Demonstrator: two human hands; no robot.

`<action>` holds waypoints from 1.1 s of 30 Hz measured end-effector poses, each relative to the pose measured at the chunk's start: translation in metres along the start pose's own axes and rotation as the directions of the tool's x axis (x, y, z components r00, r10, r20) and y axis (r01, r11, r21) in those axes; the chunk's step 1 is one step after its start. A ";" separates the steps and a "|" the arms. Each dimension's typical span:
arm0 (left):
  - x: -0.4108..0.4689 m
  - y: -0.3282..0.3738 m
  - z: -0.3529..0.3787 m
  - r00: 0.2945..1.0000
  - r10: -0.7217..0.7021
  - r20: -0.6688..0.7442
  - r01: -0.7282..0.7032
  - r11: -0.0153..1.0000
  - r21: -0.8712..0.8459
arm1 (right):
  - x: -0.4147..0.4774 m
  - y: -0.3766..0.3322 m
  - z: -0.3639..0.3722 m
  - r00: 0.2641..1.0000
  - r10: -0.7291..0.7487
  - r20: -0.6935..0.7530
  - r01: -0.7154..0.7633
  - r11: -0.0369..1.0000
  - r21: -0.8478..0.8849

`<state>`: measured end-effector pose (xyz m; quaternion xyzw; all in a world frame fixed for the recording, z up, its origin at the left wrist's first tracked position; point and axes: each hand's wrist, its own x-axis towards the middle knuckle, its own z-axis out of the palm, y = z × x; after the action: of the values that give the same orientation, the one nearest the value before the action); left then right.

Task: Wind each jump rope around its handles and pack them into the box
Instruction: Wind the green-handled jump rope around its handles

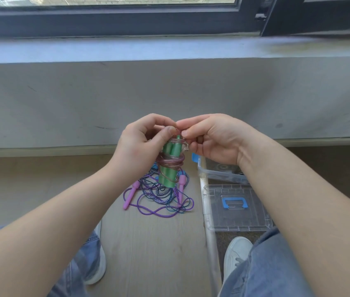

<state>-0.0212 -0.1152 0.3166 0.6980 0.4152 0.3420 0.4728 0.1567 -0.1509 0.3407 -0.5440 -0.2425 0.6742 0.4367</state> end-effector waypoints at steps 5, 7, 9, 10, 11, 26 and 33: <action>0.000 0.002 0.001 0.992 -0.117 0.043 0.121 0.987 -0.108 | -0.003 -0.005 -0.007 0.998 -0.046 0.049 0.052 0.990 -0.133; 0.000 0.001 0.001 0.982 -0.171 0.082 0.181 0.974 -0.138 | -0.005 -0.006 -0.009 0.996 -0.071 0.059 0.082 0.972 -0.218; 0.000 -0.001 0.001 0.963 -0.229 0.142 0.252 0.951 -0.176 | -0.007 -0.006 -0.009 0.992 -0.106 0.069 0.122 0.949 -0.289; 0.000 -0.002 0.002 0.949 -0.266 0.172 0.298 0.932 -0.207 | -0.007 -0.006 -0.009 0.990 -0.119 0.074 0.136 0.940 -0.313; 0.000 -0.002 0.002 0.931 -0.305 0.201 0.350 0.902 -0.251 | -0.006 -0.004 -0.009 0.989 -0.126 0.078 0.145 0.933 -0.330; 0.000 0.005 0.003 0.828 -0.540 0.151 0.532 0.671 -0.517 | 0.000 0.008 0.002 0.979 -0.205 0.000 0.200 0.954 -0.223; 0.002 0.005 0.002 0.817 -0.553 0.164 0.553 0.669 -0.496 | 0.004 0.012 0.009 0.953 -0.290 -0.090 0.254 0.924 -0.285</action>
<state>-0.0171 -0.1156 0.3206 0.3836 0.4979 0.2822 0.7247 0.1441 -0.1520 0.3310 -0.6023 -0.3760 0.5306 0.4628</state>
